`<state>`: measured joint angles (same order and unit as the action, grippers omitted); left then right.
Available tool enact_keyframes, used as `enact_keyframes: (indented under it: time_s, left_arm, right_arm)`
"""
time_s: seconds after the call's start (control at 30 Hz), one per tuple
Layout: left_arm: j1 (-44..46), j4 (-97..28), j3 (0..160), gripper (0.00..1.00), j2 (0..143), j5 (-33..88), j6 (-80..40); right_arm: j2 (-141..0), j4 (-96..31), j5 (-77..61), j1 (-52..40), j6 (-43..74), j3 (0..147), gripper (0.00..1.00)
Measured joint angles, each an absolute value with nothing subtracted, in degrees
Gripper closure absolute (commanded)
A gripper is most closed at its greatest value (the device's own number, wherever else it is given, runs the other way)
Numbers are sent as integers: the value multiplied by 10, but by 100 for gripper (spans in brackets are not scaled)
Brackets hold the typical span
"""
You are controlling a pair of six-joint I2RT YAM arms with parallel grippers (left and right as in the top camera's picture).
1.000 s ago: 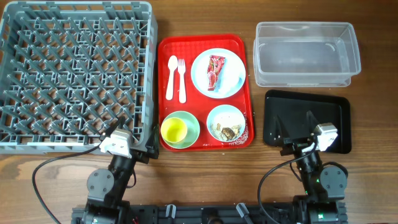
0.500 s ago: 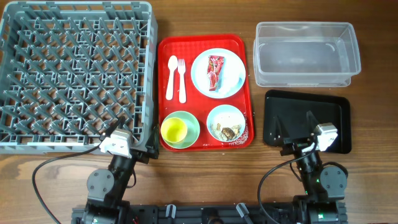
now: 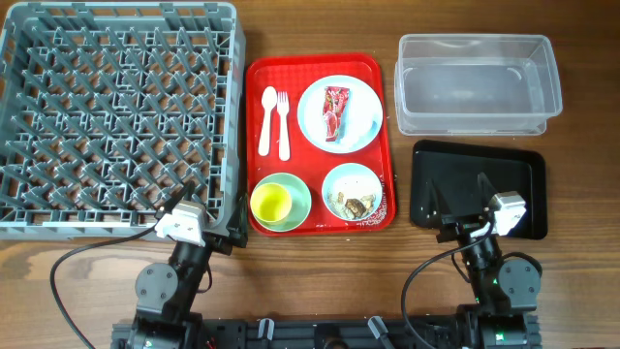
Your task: Sort waste into correct bins and load items into the dishwasher rack
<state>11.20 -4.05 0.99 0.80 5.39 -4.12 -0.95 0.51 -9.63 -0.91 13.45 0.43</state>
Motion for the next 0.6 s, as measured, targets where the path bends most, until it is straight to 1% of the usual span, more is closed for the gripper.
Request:
enact_keyframes:
  time_s: [0.6]
  left_arm:
    - [112,-41,10,0,8,54,-41]
  right_arm:
    - [-10,10,-96,-9,135,4,0]
